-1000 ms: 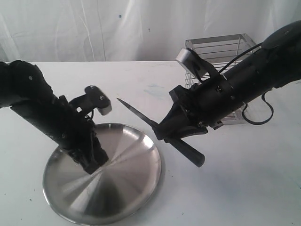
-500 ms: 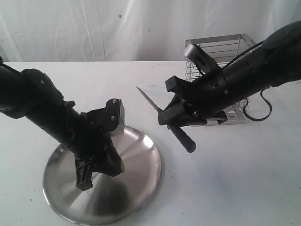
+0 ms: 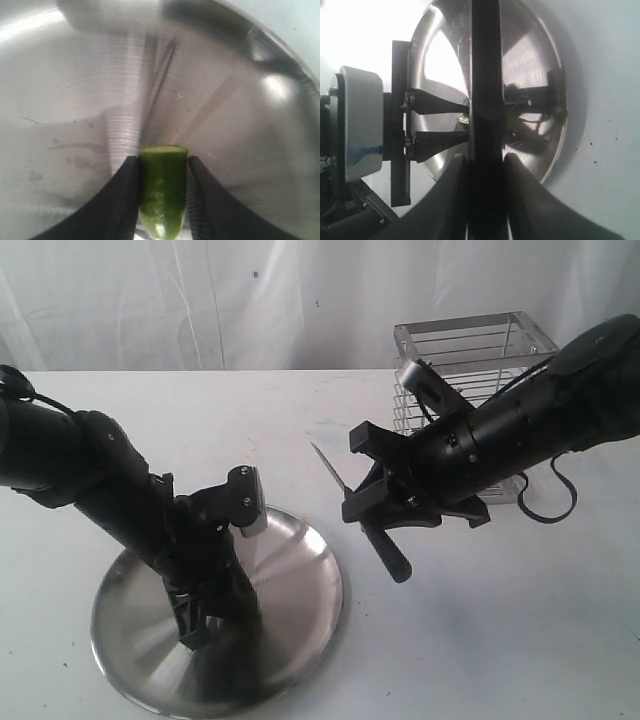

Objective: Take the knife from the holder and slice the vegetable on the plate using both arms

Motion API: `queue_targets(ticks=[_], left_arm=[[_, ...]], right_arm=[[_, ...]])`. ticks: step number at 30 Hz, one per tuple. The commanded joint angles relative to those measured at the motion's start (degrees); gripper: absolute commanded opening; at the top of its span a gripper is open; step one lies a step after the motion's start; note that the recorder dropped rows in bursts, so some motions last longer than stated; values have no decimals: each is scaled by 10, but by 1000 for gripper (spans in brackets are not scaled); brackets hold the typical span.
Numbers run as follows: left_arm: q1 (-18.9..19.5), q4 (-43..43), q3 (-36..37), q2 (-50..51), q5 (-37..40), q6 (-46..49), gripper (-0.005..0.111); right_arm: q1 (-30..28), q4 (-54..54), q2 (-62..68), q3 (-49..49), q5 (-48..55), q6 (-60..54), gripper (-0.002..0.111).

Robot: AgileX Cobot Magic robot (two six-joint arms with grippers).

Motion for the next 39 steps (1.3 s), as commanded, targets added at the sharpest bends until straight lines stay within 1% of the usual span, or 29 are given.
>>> queue_targets(ticks=[1, 10, 13, 16, 19, 24, 31, 39], left_arm=[[-1, 1, 1, 8, -33, -48, 0], [-1, 14, 1, 3, -49, -73, 0], [-1, 15, 1, -12, -68, -95, 0], [-1, 16, 1, -26, -104, -102, 0], [-1, 19, 1, -33, -114, -102, 0], [0, 22, 1, -33, -101, -104, 0], [0, 120, 1, -29, -26, -104, 0], [0, 126, 13, -16, -37, -113, 0]], right_arm=[[1, 10, -7, 4, 20, 1, 0], [1, 10, -7, 4, 20, -2, 0], [1, 10, -7, 4, 16, -2, 0], [1, 10, -7, 4, 13, -2, 0], [1, 10, -7, 4, 15, -2, 0], [1, 9, -7, 4, 18, -2, 0], [1, 8, -7, 4, 25, -2, 0], [1, 8, -7, 4, 38, -2, 0]])
